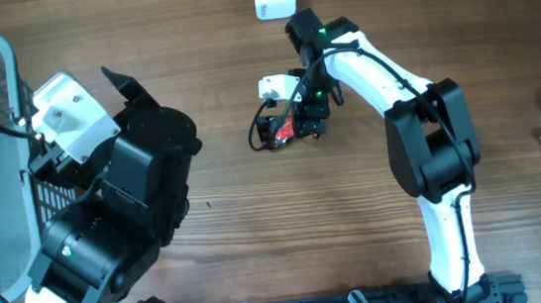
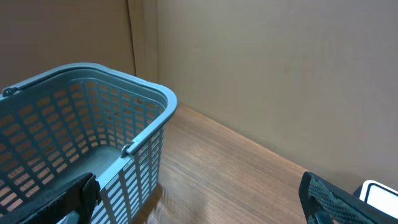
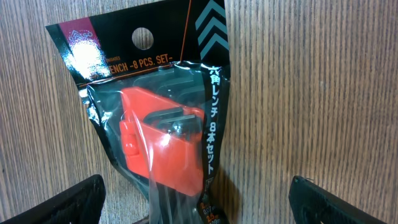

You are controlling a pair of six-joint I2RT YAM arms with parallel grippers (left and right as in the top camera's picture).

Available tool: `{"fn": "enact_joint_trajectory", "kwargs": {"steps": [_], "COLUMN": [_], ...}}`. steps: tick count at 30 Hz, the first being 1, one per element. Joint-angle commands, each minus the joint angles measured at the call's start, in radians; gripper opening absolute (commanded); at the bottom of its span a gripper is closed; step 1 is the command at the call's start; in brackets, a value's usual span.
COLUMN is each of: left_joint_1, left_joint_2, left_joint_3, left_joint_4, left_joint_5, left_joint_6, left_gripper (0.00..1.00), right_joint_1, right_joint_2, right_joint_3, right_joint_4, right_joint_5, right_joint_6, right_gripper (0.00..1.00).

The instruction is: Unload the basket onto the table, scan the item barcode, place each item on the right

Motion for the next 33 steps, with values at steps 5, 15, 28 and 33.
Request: {"fn": "enact_joint_trajectory", "kwargs": {"steps": [5, 15, 28, 33], "left_joint_1": [-0.002, -0.002, -0.002, -0.002], "left_joint_2": [-0.007, -0.007, -0.007, -0.007], "left_joint_3": [0.003, 0.003, 0.003, 0.003], "left_joint_4": [-0.006, -0.013, -0.013, -0.014], "left_joint_5": [-0.032, -0.031, -0.031, -0.032], "left_joint_6": [-0.014, -0.014, -0.014, -0.014], "left_gripper": [1.0, 1.0, 1.0, 1.0], "right_joint_1": [0.02, 0.046, 0.056, 0.056], "right_joint_2": [0.016, 0.02, 0.113, 0.115], "right_joint_3": [-0.041, -0.045, -0.045, -0.048], "right_joint_4": [0.0, 0.006, 0.043, 0.03], "right_joint_5": [-0.025, -0.037, -0.048, -0.044], "right_joint_6": [-0.051, -0.132, -0.078, -0.047], "right_gripper": [0.96, 0.92, 0.83, 0.76]}}
